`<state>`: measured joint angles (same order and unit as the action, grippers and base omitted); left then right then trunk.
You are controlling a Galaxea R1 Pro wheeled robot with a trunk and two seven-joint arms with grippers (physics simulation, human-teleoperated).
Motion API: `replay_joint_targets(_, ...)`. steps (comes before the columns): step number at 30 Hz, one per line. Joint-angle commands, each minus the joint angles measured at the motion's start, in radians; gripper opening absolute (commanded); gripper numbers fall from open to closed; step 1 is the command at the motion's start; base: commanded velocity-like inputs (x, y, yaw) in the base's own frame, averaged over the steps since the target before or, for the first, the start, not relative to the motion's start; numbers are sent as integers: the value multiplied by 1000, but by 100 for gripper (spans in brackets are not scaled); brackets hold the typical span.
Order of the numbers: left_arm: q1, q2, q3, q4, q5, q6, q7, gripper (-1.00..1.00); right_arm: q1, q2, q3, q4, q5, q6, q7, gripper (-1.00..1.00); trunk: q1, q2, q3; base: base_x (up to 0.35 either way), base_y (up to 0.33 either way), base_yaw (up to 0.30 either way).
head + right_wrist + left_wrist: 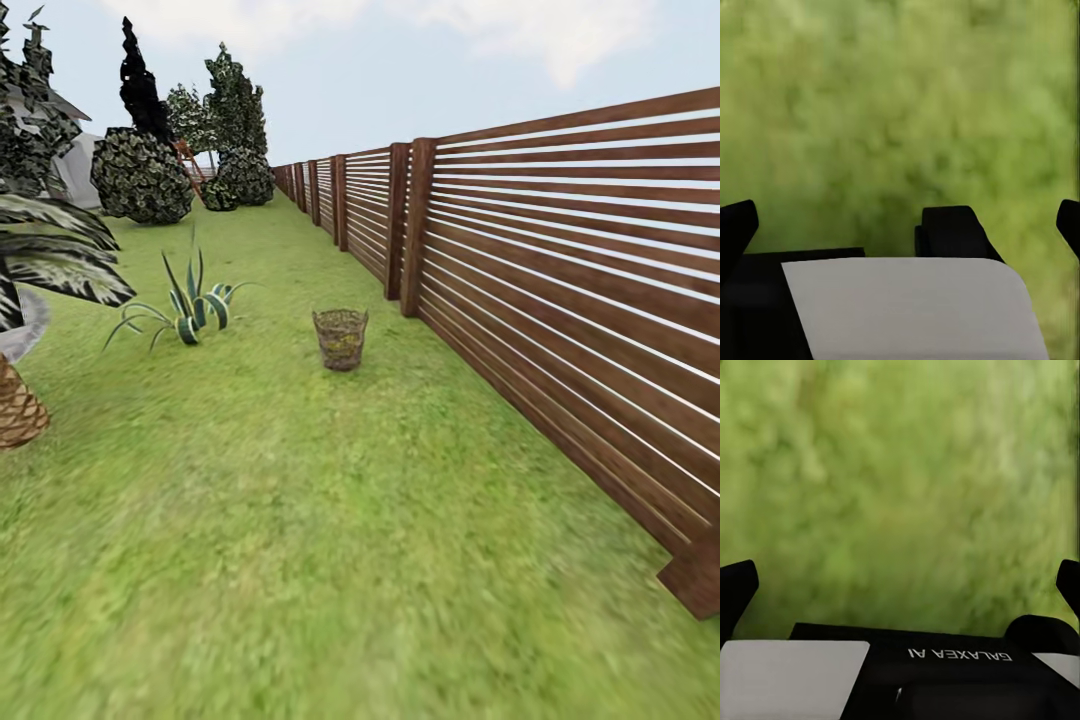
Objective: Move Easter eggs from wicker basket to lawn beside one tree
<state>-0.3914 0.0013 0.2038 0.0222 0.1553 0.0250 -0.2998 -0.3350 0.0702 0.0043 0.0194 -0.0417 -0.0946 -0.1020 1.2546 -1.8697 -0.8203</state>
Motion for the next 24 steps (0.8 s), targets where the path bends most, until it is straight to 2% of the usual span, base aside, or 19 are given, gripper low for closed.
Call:
replay_joint_targets(1,-1,0,2,2,10,3,-4,100,-1,0,1,2,-4,-5,-2,100,0,0,-1,313,-105,0)
replay_joint_targets(24,-1,0,2,2,10,3,-4,100,-1,0,0,2,-2,-7,-2,100,0,0,-1,313,-102,2)
